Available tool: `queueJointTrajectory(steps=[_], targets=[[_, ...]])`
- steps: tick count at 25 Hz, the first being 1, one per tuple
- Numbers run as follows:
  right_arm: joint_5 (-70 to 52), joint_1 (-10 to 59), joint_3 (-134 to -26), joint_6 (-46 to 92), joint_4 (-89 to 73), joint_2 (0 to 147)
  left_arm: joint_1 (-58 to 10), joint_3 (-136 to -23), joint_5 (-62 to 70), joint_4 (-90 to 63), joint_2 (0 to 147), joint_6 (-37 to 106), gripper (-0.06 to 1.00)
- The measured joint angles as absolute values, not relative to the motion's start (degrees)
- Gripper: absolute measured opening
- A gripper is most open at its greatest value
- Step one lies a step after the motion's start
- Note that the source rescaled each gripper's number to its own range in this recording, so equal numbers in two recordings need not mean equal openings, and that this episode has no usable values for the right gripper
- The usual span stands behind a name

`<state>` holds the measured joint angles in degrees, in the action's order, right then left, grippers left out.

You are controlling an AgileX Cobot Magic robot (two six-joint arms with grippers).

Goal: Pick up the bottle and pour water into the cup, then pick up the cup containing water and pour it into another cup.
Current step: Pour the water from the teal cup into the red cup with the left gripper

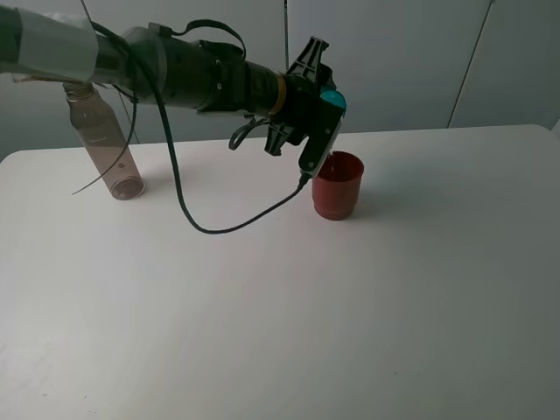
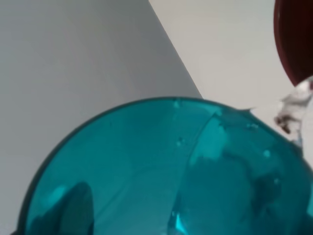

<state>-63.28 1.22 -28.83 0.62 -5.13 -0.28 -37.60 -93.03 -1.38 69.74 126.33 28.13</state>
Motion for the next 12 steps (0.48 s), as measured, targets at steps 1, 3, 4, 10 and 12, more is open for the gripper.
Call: queueJointTrajectory(steps=[1, 3, 4, 10, 12], targets=[[-63.3, 1.2, -28.8, 0.6, -5.1, -0.3, -37.7, -93.0, -1.4, 70.1, 126.3, 28.6, 0.11], [-63.3, 1.2, -28.8, 0.6, -5.1, -0.3, -37.8, -93.1, -1.4, 71.2, 126.3, 28.8, 0.11], [-63.3, 1.2, -28.8, 0.6, -5.1, -0.3, -37.8, -93.1, -1.4, 72.0, 126.3, 28.9, 0.11], [-63.3, 1.2, -28.8, 0.6, -5.1, -0.3, -37.8, -93.1, -1.4, 75.1, 126.3, 29.1, 0.11], [-63.3, 1.2, -28.8, 0.6, -5.1, -0.3, -37.8, -93.1, -1.4, 76.3, 126.3, 29.1, 0.11]])
